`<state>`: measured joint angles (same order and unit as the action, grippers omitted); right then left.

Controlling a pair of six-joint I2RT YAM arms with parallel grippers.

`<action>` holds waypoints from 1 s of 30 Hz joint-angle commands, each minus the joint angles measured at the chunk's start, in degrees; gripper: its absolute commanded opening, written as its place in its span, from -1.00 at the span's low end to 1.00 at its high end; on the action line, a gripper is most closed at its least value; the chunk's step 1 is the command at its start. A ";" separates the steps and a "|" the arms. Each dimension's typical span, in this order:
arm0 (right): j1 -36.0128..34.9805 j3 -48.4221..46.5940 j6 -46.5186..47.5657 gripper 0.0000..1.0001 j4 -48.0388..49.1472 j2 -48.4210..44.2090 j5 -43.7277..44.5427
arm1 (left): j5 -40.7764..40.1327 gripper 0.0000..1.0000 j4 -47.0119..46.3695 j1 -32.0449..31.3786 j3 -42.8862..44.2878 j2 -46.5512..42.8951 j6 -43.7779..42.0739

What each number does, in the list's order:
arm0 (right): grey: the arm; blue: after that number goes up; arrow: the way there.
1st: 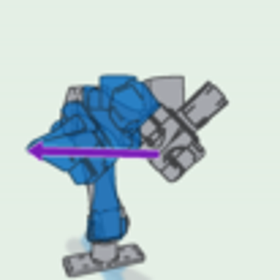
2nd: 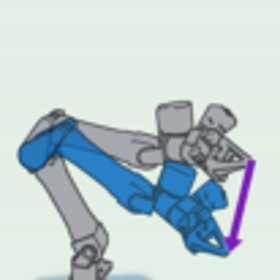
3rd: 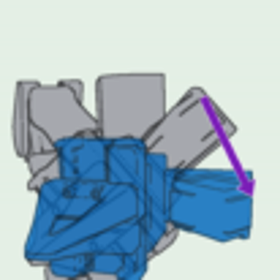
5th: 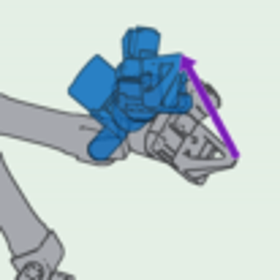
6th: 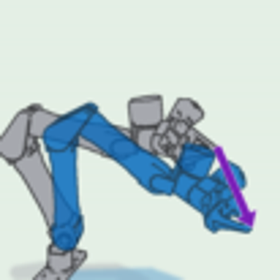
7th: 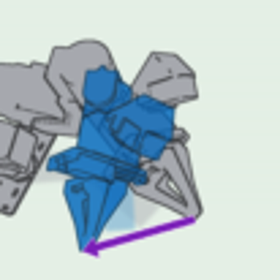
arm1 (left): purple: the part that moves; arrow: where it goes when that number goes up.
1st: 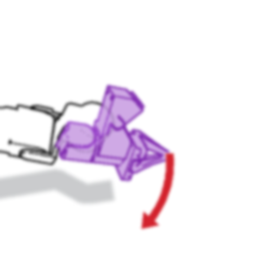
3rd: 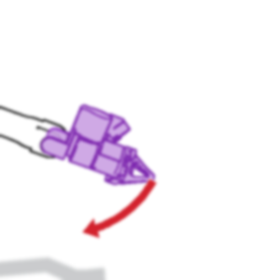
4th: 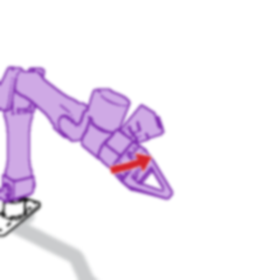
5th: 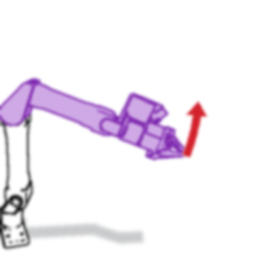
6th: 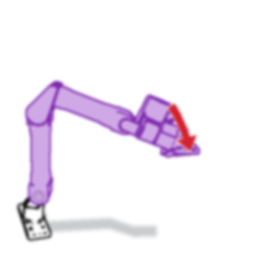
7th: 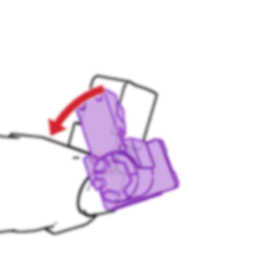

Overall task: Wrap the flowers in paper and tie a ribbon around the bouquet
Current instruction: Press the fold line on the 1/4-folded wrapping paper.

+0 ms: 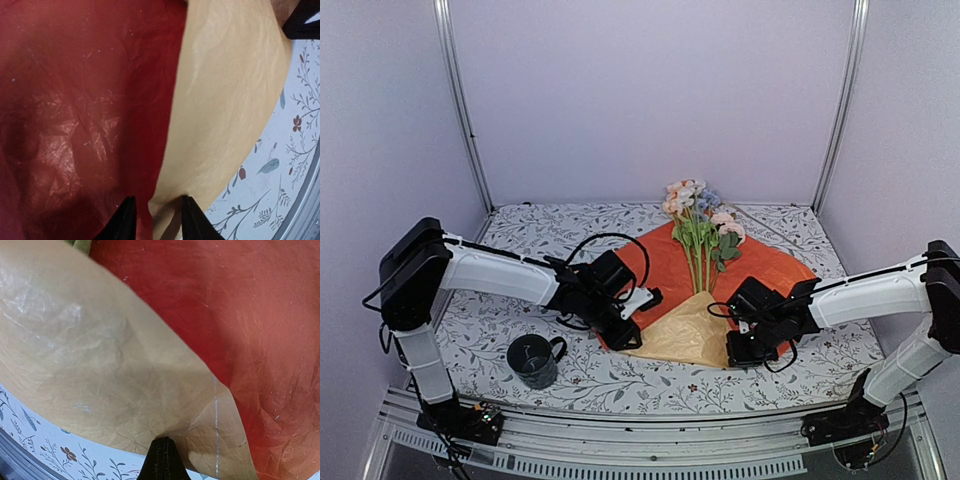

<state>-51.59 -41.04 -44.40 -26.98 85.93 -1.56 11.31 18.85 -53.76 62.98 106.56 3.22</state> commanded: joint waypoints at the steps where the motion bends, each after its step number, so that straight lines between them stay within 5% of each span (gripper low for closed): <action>1: 0.12 -0.09 -0.83 -1.00 -4.37 -0.02 0.87 | -6.48 -0.25 1.56 -0.89 2.64 -8.58 1.74; 5: 0.17 -0.04 -0.93 -1.00 -4.52 0.53 -0.21 | -10.73 -0.19 1.16 -5.47 4.17 -14.34 2.37; 12: 0.13 -2.01 -1.11 -1.00 -5.46 0.39 -1.27 | -0.65 -0.46 -6.80 -15.69 3.66 -8.64 2.01; 22: 0.16 -1.83 -1.88 -1.00 -5.65 1.14 -2.04 | -11.25 -0.61 -12.47 -11.32 7.79 4.67 7.22; 30: 0.18 -0.95 -3.06 -1.00 -7.01 -0.66 -1.51 | -10.15 -0.68 -5.63 -9.65 0.26 5.21 14.51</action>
<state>-51.59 -42.59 -46.35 -31.79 86.32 -3.16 0.91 9.76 -64.31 67.68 111.87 12.45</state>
